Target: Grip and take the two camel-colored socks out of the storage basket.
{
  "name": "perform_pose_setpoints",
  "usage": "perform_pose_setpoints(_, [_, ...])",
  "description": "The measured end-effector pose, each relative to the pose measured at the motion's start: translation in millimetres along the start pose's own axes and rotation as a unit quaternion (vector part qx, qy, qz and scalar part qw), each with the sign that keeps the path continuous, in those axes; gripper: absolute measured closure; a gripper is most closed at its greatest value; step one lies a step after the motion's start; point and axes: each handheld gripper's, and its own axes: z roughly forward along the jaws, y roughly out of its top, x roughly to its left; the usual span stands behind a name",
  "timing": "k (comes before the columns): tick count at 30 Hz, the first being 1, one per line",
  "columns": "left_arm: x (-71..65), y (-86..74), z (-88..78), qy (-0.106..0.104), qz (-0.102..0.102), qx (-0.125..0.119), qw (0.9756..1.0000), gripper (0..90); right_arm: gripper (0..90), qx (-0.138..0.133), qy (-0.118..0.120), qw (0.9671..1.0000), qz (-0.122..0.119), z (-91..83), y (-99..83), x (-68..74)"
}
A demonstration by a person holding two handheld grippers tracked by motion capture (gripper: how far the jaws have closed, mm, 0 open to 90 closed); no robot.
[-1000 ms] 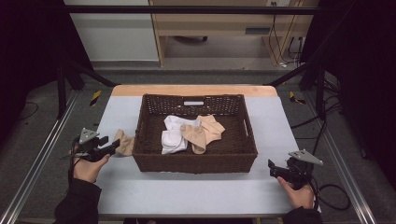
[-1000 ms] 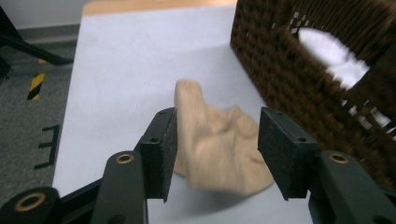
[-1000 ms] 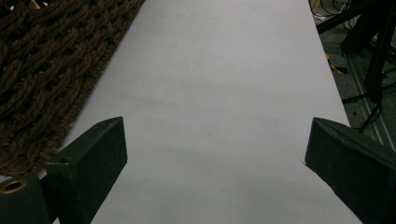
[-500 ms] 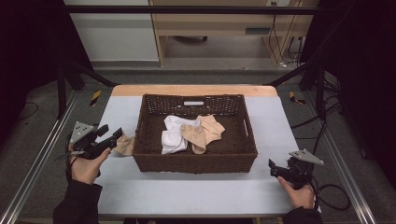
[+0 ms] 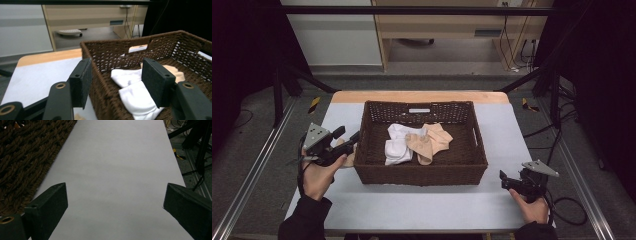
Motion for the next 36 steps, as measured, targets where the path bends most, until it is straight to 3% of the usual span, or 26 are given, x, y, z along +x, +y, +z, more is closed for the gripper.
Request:
perform_pose_setpoints(10, [-27.0, 17.1, 30.1, -0.033, -0.006, -0.01, 0.9994, 41.9, 5.4, -0.001, 0.0, 1.0, 0.002, 0.2, 0.2, -0.4])
perform_pose_setpoints(28, [-61.1, 35.3, 88.2, -0.034, 0.023, -0.002, 0.9992, 44.3, 5.3, -0.002, -0.002, 1.0, 0.001, 1.3, 0.9, -0.7])
perform_pose_setpoints(36, [-72.4, 32.8, 118.1, -0.037, 0.044, 0.015, 0.9983, 43.9, 5.3, -0.006, 0.001, 1.0, 0.003, 0.9, 1.3, -0.9])
